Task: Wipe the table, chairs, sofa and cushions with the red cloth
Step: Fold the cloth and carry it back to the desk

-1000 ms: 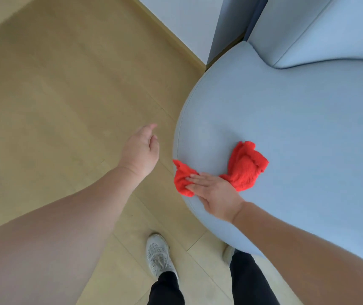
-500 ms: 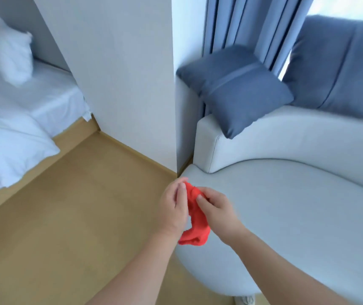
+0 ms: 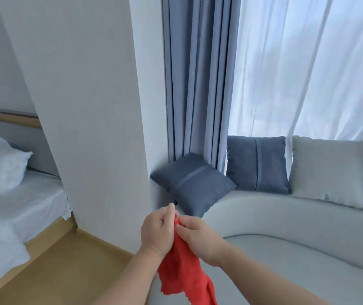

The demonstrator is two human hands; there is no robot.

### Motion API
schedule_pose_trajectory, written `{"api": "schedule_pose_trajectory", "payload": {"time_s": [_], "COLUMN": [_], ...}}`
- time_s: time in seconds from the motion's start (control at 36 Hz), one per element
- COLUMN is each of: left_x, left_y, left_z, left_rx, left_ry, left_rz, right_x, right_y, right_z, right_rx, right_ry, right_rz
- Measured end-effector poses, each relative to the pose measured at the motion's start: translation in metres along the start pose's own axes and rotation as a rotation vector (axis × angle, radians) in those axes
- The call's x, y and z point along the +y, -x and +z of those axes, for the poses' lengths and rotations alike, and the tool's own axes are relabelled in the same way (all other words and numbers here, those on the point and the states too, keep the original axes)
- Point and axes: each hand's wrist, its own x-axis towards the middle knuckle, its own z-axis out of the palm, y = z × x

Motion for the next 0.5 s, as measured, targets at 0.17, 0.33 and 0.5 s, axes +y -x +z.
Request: {"api": "schedule_pose_trajectory", "payload": {"time_s": [0.17, 0.33, 0.5], "left_x": [0.026, 0.049, 0.089], "left_y": [-0.025, -0.059, -0.1], "left_z": [-0.002, 0.005, 0.035], "left_rx": [-0.015, -0.079, -0.071], "left_ry": [-0.264, -0.474, -0.605], "left_rz": [0.126, 0.216, 0.249], "right_x": [-0.019, -0.018, -0.013], "right_y": [-0.008, -0.024, -0.028], "right_z": [-0.026, -0.06, -0.121], "right_rx": [-0.006, -0.011, -0.116], "right_ry": [-0.006, -0.078, -0.208], "right_rz": [-0.045, 0.02, -0.001]}}
